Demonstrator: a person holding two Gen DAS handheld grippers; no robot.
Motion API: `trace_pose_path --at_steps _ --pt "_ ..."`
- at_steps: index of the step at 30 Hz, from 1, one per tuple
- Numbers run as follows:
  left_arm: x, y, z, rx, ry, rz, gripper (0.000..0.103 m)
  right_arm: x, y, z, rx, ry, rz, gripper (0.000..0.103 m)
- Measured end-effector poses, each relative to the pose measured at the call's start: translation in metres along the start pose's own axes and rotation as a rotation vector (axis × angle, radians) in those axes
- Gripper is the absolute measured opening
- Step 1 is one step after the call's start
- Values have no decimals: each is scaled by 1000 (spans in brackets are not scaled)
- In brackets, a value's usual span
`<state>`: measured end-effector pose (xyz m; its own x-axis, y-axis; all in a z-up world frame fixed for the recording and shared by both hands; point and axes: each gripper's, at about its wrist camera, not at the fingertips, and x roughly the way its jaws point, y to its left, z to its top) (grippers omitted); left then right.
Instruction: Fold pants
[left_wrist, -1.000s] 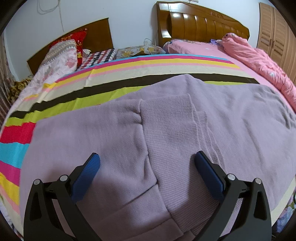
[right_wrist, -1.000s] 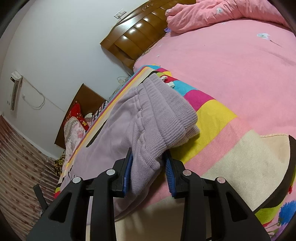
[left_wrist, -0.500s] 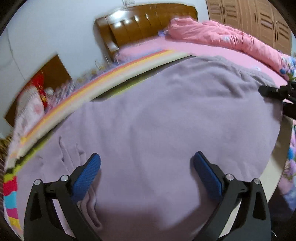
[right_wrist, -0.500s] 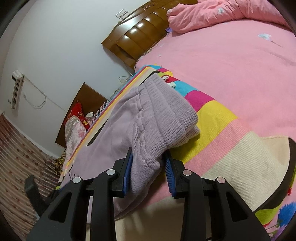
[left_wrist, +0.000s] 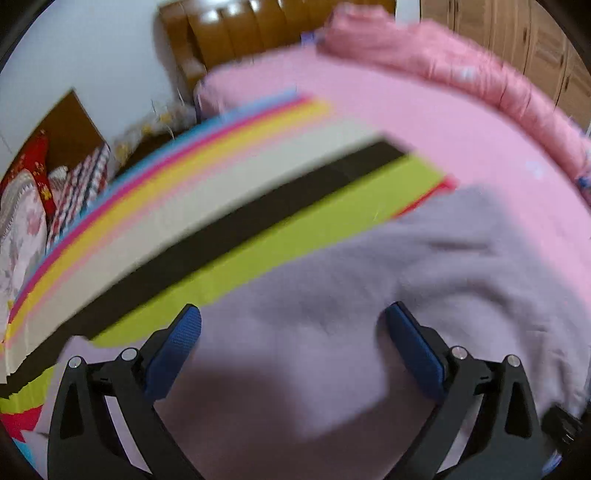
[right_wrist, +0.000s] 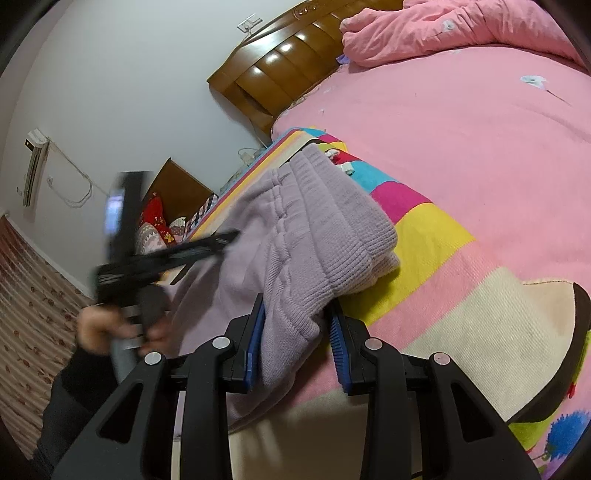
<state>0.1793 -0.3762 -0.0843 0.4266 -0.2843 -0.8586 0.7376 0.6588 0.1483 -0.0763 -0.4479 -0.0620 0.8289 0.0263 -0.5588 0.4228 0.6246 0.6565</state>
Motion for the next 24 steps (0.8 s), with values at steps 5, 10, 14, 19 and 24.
trace_pose_path --at_steps 5,10,14,19,24 --pt "-26 22 -4 -59 -28 -14 96 1 2 0 -7 4 -1 33" --pt "-149 86 -65 -94 -326 45 102 2 1 -1 3 -10 2 33" --pt "-167 175 -138 -232 -241 301 101 2 0 -1 7 -11 15 33" --pt "-156 262 -227 -473 -91 334 101 2 -3 -1 22 -16 21 33" --pt "-126 274 -267 -495 -13 298 102 1 -2 1 48 -18 7 32"
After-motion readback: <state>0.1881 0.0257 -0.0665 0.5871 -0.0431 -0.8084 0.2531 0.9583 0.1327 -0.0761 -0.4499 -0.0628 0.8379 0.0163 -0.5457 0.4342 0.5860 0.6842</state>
